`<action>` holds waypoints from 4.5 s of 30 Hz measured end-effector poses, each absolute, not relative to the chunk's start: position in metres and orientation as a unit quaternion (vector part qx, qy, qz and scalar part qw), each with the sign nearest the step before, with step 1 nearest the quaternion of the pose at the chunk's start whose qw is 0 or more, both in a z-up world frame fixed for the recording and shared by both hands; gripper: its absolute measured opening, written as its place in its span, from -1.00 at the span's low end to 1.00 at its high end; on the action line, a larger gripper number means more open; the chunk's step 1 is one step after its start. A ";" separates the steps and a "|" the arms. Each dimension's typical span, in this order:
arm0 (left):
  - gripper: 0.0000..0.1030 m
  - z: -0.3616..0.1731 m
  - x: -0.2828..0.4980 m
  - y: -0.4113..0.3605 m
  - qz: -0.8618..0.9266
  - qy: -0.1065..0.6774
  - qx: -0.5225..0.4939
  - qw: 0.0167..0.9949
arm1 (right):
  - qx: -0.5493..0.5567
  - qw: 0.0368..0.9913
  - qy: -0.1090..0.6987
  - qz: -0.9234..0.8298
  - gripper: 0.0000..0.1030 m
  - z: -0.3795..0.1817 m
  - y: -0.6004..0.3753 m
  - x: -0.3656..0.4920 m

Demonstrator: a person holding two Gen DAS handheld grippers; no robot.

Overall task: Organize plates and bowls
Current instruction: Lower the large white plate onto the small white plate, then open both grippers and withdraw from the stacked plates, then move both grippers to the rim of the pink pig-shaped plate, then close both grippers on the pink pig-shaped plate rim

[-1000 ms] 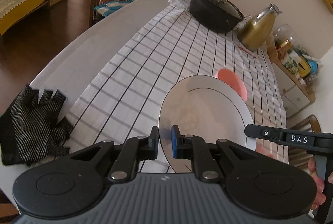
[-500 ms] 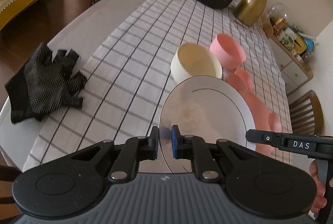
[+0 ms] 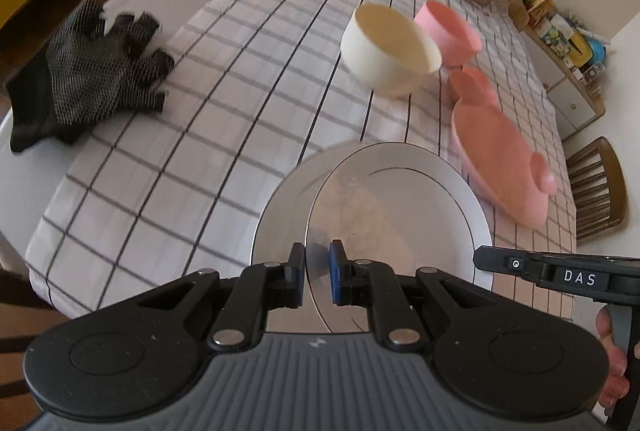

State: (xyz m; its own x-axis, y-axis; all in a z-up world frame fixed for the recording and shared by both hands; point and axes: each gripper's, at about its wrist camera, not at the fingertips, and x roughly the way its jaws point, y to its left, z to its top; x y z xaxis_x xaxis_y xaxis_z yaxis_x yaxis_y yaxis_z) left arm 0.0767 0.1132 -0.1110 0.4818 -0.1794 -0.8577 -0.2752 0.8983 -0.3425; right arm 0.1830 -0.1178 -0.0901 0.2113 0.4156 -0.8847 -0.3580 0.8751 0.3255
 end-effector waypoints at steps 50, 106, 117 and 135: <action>-0.78 -0.104 0.064 0.108 0.015 0.502 -0.170 0.848 | 0.005 0.781 0.571 0.254 -0.58 -0.087 -0.119 0.162; 0.49 -0.089 0.254 -0.050 -0.123 0.463 -0.006 0.878 | 0.054 0.871 0.475 0.111 0.97 -0.076 -0.253 0.224; 0.12 -0.112 0.282 -0.053 -0.105 0.485 -0.011 0.868 | 0.051 0.847 0.517 0.113 0.44 -0.108 -0.252 0.254; -0.49 -0.109 0.311 -0.048 -0.080 0.489 -0.001 0.869 | 0.070 0.830 0.541 0.117 -0.28 -0.124 -0.261 0.273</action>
